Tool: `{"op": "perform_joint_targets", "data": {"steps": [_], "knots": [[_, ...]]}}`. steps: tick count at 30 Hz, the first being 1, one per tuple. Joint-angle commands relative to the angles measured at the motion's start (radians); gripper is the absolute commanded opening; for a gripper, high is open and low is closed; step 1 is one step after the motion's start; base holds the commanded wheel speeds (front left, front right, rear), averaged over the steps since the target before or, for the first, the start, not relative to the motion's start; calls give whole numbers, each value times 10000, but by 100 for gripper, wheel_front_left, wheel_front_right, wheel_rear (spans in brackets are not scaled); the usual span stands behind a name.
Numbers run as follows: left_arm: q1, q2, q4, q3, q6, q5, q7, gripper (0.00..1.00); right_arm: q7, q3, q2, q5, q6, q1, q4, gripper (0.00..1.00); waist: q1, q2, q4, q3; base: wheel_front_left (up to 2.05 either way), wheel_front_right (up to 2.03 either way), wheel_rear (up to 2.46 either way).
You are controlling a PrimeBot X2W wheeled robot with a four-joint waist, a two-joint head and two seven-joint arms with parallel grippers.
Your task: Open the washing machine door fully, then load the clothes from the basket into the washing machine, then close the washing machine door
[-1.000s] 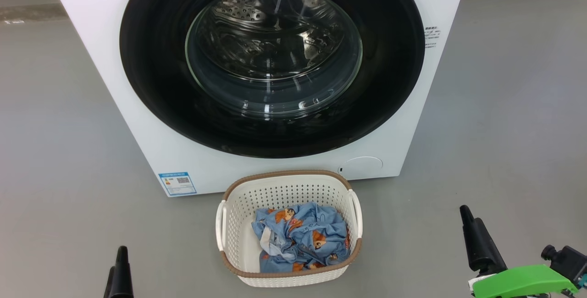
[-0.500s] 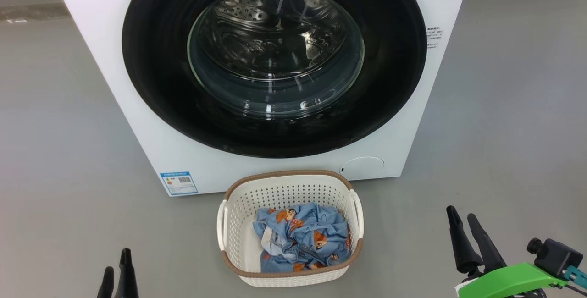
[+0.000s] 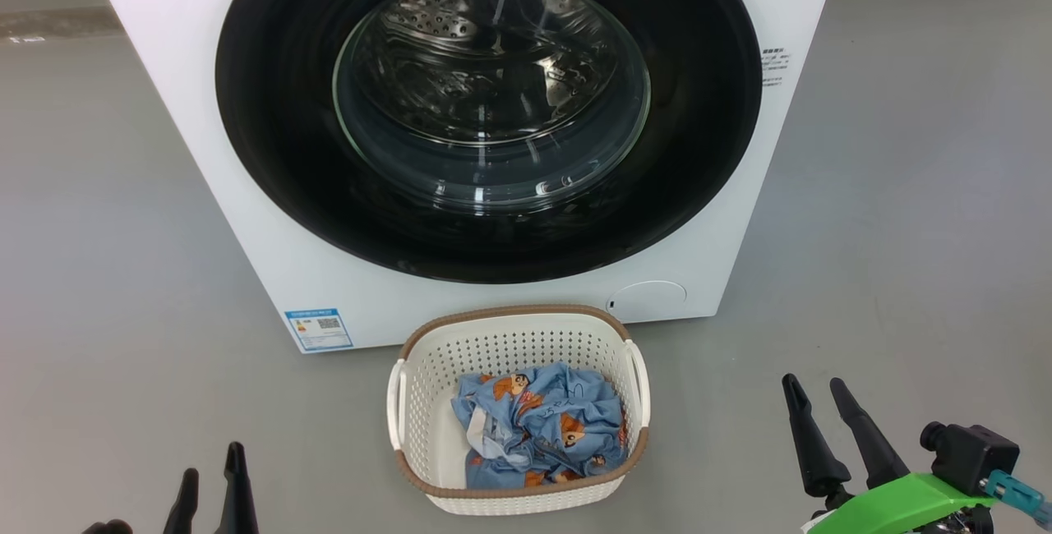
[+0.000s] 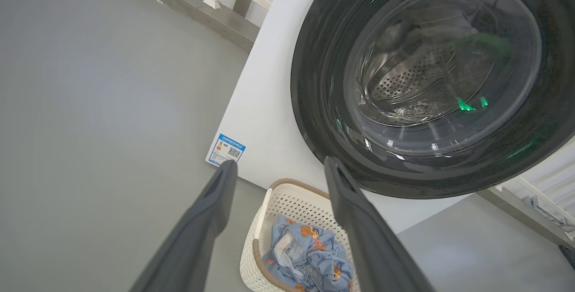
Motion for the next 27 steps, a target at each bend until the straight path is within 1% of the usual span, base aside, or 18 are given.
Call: {"op": "perform_joint_targets", "data": {"steps": [1,16,27], "knots": [[-266,177,-241,208,37,354,-143,100,-135,251,-134,-399,-8,-398,-260,100,-1,0,-6,-1,0,0,0],[-148,220,-126,324,57,2551,-587,100,-573,188,-201,-2220,-9,-313,-30,100,-1,0,-32,8,0,0,0],[-152,252,-108,479,71,3816,-913,100,-895,176,-218,-3497,-10,-333,-8,100,-1,0,-30,58,0,0,0]]}}
